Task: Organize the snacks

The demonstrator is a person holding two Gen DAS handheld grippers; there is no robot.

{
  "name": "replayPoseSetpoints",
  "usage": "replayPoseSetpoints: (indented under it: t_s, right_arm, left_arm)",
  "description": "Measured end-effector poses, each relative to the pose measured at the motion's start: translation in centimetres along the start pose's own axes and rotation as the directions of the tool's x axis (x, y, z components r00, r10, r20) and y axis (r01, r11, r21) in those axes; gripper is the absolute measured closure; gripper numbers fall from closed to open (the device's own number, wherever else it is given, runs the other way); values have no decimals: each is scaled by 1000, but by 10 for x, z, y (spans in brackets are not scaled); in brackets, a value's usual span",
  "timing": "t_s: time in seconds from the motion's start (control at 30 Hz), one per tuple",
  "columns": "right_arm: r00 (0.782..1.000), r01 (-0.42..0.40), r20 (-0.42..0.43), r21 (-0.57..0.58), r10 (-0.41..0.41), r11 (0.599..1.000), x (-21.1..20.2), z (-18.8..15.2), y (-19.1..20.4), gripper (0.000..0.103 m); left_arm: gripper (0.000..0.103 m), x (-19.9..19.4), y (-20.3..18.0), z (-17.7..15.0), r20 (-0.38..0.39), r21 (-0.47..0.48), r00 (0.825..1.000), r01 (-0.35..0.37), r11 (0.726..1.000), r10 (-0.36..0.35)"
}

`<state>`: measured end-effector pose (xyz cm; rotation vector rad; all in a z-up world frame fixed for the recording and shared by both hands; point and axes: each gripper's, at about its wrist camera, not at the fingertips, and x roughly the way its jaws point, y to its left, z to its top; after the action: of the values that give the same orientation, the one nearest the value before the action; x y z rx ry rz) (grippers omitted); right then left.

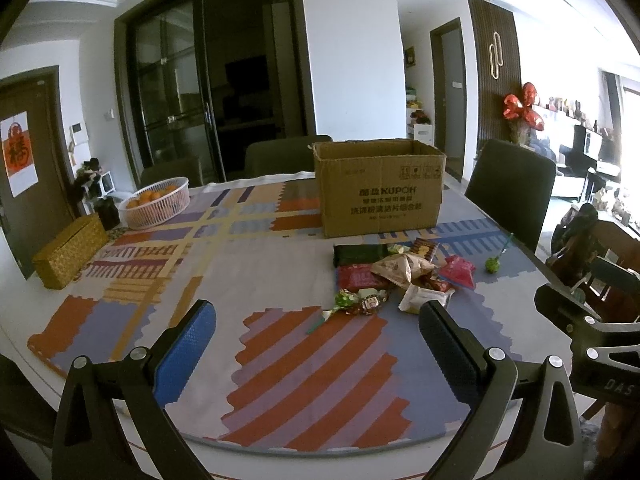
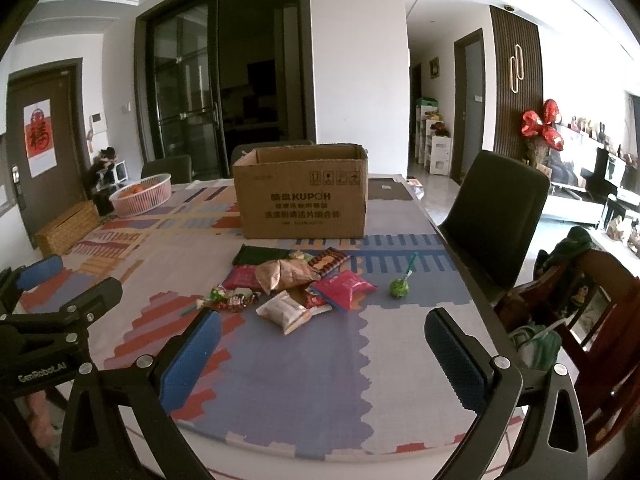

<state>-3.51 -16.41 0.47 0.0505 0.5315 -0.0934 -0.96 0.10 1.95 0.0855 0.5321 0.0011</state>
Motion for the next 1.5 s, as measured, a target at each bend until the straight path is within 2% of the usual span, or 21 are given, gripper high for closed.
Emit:
replayPoseSetpoints:
  t_s: [1.5]
  right_arm:
    - [1000, -4, -9, -10, 4, 1000, 1, -2, 0, 1]
  left_arm:
    - [0, 0, 0, -1, 4, 6, 1000, 11, 1000, -11]
